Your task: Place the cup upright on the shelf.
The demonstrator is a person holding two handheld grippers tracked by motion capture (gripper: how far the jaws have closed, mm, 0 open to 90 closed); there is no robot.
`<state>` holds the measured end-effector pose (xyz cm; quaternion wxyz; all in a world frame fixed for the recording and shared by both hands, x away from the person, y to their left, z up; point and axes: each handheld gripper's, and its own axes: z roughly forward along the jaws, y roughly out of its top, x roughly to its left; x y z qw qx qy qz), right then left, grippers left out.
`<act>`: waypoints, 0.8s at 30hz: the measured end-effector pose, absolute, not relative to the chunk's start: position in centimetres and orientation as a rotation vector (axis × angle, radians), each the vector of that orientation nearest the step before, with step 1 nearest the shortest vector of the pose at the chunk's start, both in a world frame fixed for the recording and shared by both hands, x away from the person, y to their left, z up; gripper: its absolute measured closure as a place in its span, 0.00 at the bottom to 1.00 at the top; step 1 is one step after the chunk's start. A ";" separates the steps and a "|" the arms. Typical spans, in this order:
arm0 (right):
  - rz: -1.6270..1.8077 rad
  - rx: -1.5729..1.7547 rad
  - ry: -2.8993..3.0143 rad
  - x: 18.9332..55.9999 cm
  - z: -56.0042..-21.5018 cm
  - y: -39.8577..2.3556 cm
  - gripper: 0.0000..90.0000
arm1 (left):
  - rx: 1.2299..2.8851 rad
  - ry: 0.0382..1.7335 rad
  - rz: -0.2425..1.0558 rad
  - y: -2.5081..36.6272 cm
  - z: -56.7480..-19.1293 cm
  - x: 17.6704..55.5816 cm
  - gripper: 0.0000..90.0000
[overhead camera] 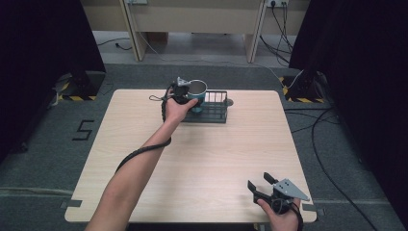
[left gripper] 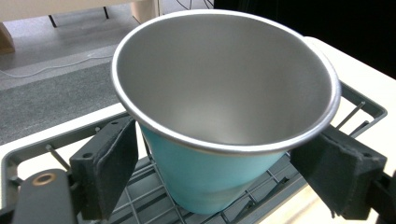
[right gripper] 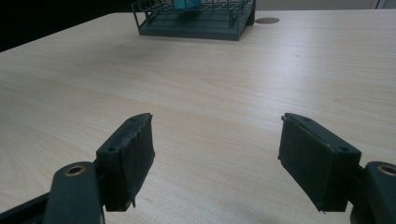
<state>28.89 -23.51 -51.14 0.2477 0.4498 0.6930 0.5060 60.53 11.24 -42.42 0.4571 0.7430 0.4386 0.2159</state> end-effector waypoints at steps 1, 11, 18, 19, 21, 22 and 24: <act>1.379 1.226 1.889 28.9 -51.1 -23.5 0.30 | 1.831 1.080 0.534 11.3 -42.3 60.4 0.17; 1.373 1.222 1.892 28.9 -51.1 -23.5 0.30 | 1.827 1.070 0.546 11.7 -41.9 59.6 0.17; 1.370 1.219 1.892 28.9 -51.1 -23.5 0.30 | 1.827 1.065 0.559 12.5 -41.8 58.9 0.17; 1.371 1.219 1.891 28.9 -51.1 -23.5 0.30 | 1.827 1.065 0.562 12.6 -41.7 58.8 0.17; 1.373 1.223 1.890 28.9 -51.1 -23.5 0.30 | 1.832 1.061 0.568 12.9 -41.6 58.5 0.17; 1.373 1.223 1.890 28.9 -51.1 -23.5 0.30 | 1.833 1.059 0.570 13.0 -41.5 58.4 0.17; 1.372 1.221 1.891 28.9 -51.1 -23.5 0.30 | 1.837 1.054 0.573 13.3 -41.4 58.0 0.17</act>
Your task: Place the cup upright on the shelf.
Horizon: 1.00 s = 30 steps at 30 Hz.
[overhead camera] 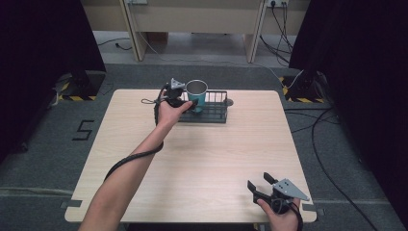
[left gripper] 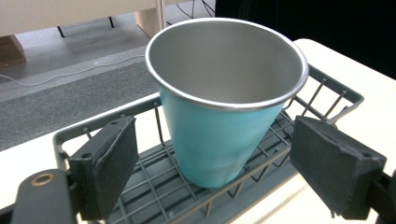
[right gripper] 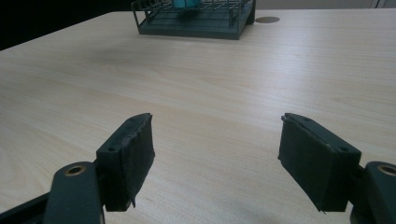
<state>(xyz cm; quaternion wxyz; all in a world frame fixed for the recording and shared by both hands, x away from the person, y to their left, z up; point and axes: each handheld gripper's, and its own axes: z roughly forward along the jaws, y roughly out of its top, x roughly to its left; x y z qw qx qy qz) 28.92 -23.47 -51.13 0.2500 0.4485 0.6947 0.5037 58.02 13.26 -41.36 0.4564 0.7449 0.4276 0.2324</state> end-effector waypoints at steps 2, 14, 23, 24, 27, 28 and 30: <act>1.369 1.221 1.892 28.9 -51.1 -23.4 0.30 | 1.845 1.051 0.576 13.5 -41.3 57.6 0.17; 1.364 1.225 1.892 28.9 -51.1 -23.4 0.30 | 1.856 1.024 0.571 15.3 -41.6 55.2 0.17; 1.363 1.230 1.890 28.9 -51.1 -23.4 0.30 | 1.837 1.000 0.549 16.4 -41.3 53.5 0.17; 1.364 1.230 1.889 28.9 -51.1 -23.4 0.30 | 1.838 0.998 0.554 16.6 -41.3 53.3 0.17; 1.362 1.229 1.889 28.9 -51.1 -23.4 0.30 | 1.840 0.999 0.557 17.1 -41.4 52.8 0.17; 1.359 1.229 1.890 28.9 -51.1 -23.4 0.30 | 1.838 0.997 0.555 17.2 -41.5 52.6 0.17; 1.358 1.231 1.890 28.9 -51.1 -23.4 0.30 | 1.840 0.993 0.558 17.4 -41.6 52.3 0.17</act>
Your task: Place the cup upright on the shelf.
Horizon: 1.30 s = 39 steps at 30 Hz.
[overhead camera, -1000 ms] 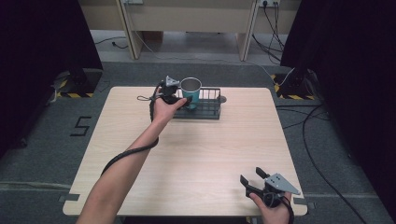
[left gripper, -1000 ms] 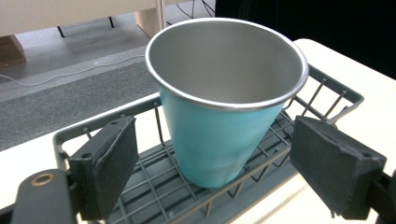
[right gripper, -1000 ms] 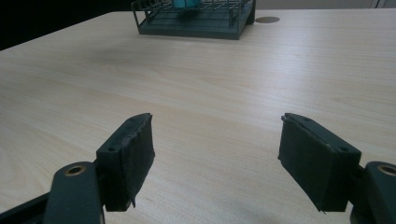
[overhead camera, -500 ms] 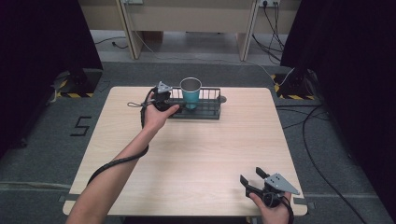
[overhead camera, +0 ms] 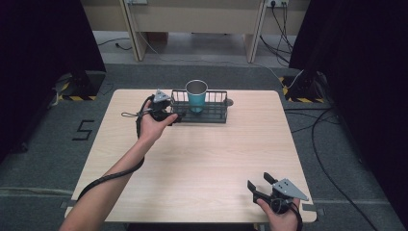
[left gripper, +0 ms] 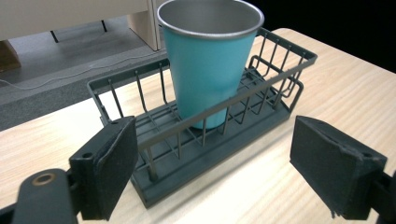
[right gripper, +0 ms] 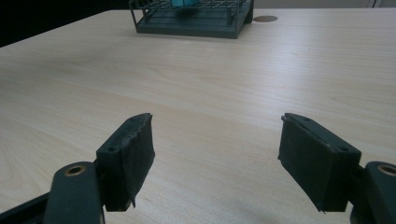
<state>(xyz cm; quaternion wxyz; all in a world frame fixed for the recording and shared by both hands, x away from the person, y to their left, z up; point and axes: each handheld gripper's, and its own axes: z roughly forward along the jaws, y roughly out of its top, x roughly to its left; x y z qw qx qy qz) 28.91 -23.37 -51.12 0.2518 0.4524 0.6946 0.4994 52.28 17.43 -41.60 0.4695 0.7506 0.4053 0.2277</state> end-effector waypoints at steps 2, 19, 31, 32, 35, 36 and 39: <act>1.358 1.232 1.889 28.9 -51.1 -23.4 0.30 | 1.839 0.987 0.559 17.7 -41.7 51.9 0.17; 1.360 1.235 1.885 28.9 -51.1 -23.4 0.30 | 1.842 0.951 0.558 18.6 -41.8 49.6 0.17; 1.358 1.237 1.884 28.9 -51.1 -23.4 0.30 | 1.861 0.937 0.576 20.0 -42.2 47.8 0.17; 1.359 1.243 1.884 28.9 -51.1 -23.4 0.30 | 1.862 0.937 0.577 20.2 -42.2 47.6 0.17; 1.357 1.242 1.884 28.9 -51.1 -23.4 0.30 | 1.851 0.941 0.576 20.7 -42.4 47.1 0.17; 1.359 1.242 1.883 28.9 -51.1 -23.4 0.30 | 1.851 0.942 0.577 20.9 -42.4 46.9 0.17; 1.359 1.249 1.883 28.9 -51.1 -23.4 0.30 | 1.851 0.938 0.580 21.4 -42.7 46.2 0.17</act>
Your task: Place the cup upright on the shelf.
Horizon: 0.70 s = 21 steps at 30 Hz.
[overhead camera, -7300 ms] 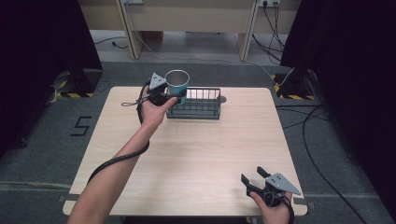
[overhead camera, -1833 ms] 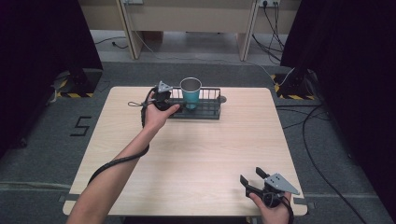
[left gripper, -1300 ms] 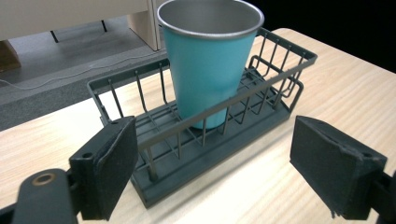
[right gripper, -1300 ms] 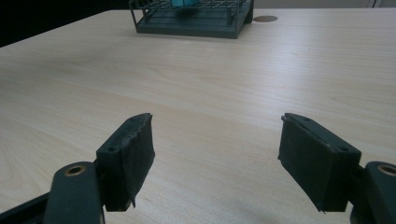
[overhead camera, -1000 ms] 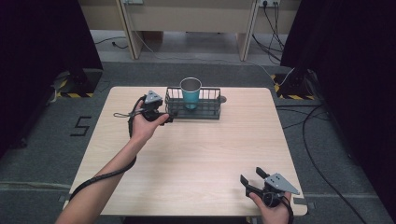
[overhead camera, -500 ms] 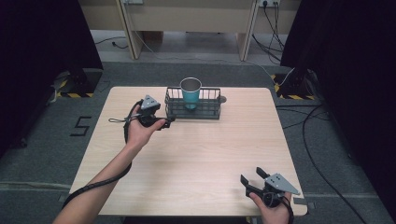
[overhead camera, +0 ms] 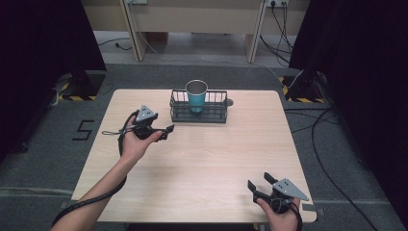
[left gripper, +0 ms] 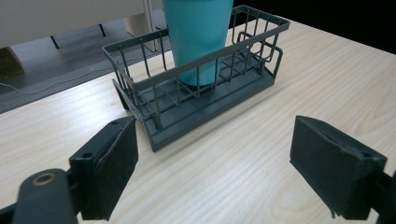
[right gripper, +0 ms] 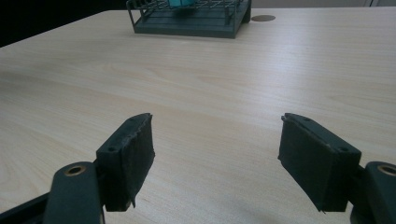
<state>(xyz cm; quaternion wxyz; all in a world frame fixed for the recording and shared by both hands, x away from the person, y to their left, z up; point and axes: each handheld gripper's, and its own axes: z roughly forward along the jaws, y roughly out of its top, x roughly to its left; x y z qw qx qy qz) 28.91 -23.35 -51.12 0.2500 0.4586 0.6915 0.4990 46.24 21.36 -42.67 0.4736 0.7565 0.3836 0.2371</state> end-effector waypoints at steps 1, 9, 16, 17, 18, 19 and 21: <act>1.358 1.249 1.883 28.9 -51.1 -23.4 0.30 | 1.852 0.938 0.581 21.5 -42.7 46.0 0.17; 1.354 1.244 1.883 28.9 -51.1 -23.4 0.30 | 1.838 0.939 0.596 22.9 -43.1 44.3 0.17; 1.357 1.245 1.880 28.9 -51.1 -23.4 0.30 | 1.829 0.941 0.615 24.1 -43.5 42.9 0.17; 1.355 1.245 1.881 28.9 -51.1 -23.4 0.30 | 1.826 0.942 0.615 24.3 -43.6 42.6 0.17; 1.356 1.244 1.880 28.9 -51.1 -23.4 0.30 | 1.823 0.944 0.614 24.4 -43.7 42.4 0.17; 1.358 1.248 1.879 28.9 -51.1 -23.3 0.30 | 1.821 0.947 0.612 24.6 -43.8 42.2 0.17; 1.359 1.246 1.878 28.9 -51.1 -23.4 0.30 | 1.823 0.949 0.624 25.0 -44.2 41.7 0.17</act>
